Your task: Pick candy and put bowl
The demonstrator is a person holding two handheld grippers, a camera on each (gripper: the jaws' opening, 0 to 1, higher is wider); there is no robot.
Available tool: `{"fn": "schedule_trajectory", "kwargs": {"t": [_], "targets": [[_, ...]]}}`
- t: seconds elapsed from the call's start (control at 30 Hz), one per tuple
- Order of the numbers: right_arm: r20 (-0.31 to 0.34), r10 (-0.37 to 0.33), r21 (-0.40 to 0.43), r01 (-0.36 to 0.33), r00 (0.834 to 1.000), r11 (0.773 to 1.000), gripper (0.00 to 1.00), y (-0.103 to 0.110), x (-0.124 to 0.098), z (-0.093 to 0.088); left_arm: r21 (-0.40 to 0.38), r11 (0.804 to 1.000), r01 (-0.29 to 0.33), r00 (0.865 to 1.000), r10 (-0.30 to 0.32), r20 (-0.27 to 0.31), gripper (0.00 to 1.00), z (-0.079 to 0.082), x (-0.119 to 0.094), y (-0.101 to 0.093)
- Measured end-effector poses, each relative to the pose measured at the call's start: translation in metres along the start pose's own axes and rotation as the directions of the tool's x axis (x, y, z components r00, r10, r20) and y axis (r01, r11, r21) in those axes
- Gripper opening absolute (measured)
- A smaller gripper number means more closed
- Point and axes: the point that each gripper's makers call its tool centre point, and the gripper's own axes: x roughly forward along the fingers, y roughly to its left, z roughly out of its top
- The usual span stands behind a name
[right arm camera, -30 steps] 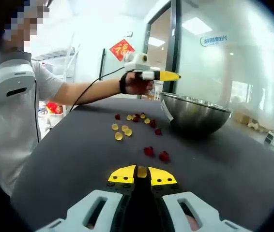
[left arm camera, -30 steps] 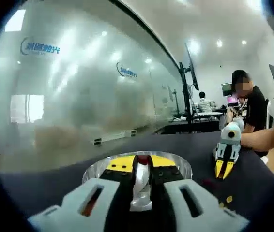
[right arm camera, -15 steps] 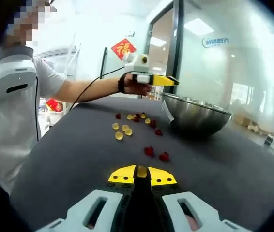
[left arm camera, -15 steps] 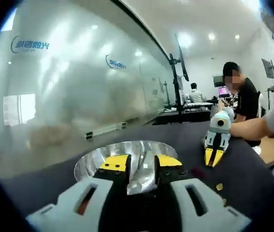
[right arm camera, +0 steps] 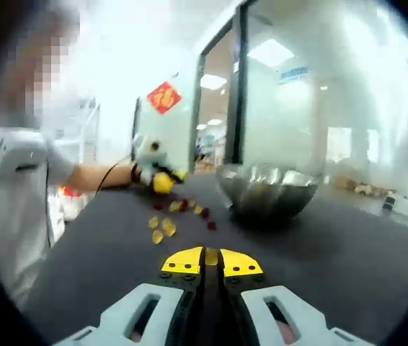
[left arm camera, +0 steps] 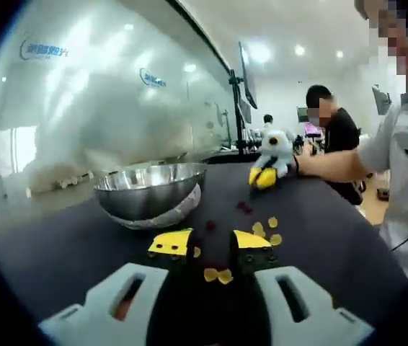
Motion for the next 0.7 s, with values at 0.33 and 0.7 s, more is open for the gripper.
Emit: {"fn": "schedule_trajectory", "kwargs": {"t": [0.33, 0.7], "targets": [[0.103, -0.134, -0.021, 0.137, 0.986, 0.990, 0.03, -0.066, 0.069, 0.087, 0.042, 0.999, 0.029, 0.999, -0.028, -0.024, 0.15, -0.005, 0.002, -0.006], [0.050, -0.144, -0.003, 0.145, 0.988, 0.989, 0.12, -0.078, 0.121, 0.073, 0.041, 0.999, 0.031, 0.999, -0.030, -0.018, 0.15, -0.003, 0.002, -0.004]]}}
